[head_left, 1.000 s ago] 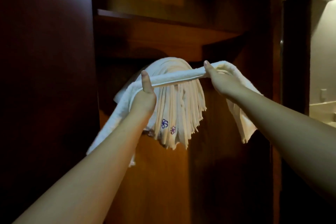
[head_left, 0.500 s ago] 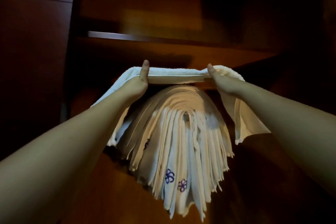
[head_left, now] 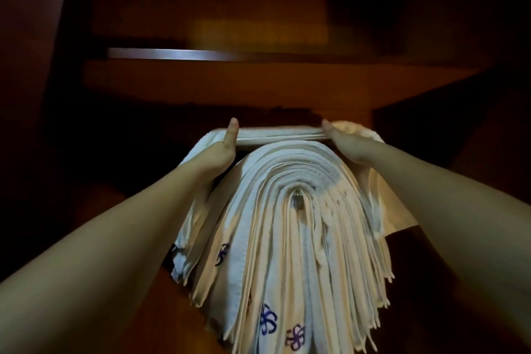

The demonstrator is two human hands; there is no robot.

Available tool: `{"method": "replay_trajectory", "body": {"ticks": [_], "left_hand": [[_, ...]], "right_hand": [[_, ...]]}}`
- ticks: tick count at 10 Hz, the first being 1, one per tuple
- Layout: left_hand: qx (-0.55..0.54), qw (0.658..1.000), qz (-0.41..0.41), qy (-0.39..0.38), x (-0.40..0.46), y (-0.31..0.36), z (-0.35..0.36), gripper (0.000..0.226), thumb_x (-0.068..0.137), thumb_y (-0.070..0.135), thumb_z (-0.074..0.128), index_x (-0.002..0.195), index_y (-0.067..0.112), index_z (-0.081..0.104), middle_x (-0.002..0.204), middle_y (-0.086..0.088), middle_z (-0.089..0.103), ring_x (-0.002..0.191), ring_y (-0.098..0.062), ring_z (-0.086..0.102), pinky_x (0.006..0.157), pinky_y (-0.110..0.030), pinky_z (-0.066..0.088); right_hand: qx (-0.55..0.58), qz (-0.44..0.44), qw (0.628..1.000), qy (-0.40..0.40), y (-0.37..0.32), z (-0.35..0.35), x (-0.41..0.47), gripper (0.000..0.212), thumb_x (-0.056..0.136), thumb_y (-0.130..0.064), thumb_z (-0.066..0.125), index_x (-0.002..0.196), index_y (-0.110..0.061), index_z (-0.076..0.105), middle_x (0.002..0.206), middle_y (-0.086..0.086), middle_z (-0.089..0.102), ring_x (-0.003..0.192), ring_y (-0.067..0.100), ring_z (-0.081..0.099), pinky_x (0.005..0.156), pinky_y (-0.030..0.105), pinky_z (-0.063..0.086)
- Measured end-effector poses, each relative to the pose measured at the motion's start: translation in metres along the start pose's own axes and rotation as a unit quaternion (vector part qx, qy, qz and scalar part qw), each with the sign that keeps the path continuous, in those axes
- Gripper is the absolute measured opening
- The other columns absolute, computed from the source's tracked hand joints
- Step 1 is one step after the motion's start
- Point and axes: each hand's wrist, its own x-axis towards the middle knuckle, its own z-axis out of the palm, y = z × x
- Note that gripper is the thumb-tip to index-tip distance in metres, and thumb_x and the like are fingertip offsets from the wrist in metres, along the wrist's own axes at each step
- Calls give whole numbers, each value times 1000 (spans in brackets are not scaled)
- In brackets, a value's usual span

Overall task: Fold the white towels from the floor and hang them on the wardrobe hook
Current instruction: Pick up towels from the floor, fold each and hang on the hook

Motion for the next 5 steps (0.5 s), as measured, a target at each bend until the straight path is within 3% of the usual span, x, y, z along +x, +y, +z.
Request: {"method": "replay_trajectory", "body": {"ticks": [1, 2, 3, 4, 5], "left_hand": [[14, 1000, 6, 6, 0, -8, -1, 147, 39, 108, -10, 143, 25, 52, 138, -13, 59, 126, -31, 54, 101, -39, 39], [6, 1000, -6, 2, -3, -11, -3, 155, 32, 108, -11, 143, 20, 53, 136, -16, 60, 125, -32, 55, 98, -36, 39], [-5, 999, -8, -46, -10, -8, 1, 131, 63, 97, -7, 138, 12, 58, 133, -19, 61, 129, -31, 53, 114, -40, 34], [-18, 998, 29, -49, -17, -6, 11, 91, 94, 73, 6, 141, 11, 54, 137, -15, 58, 128, -27, 52, 105, -27, 34], [-35, 998, 51, -32, -27, -8, 16, 70, 104, 58, 12, 147, 15, 47, 143, -10, 53, 130, -21, 48, 91, -16, 27]], "right_hand": [[52, 11, 998, -17, 4, 5, -1, 41, 94, -70, 46, 111, -38, 66, 96, -23, 61, 69, -18, 57, 58, -4, 36], [69, 19, 997, -38, 0, 11, -1, 34, 93, -72, 48, 108, -44, 63, 96, -23, 58, 77, -11, 54, 52, -6, 31], [55, 32, 997, -34, -2, 6, 1, 34, 89, -78, 46, 106, -52, 61, 111, -22, 53, 98, -4, 50, 76, -3, 29], [38, 35, 993, -105, 16, 2, 7, 53, 92, -75, 40, 128, -43, 61, 133, -13, 56, 118, 3, 54, 105, 11, 33], [40, 57, 987, -143, 49, -1, 3, 68, 89, -76, 37, 132, -31, 62, 142, 6, 58, 123, 12, 59, 110, 26, 42]]}}
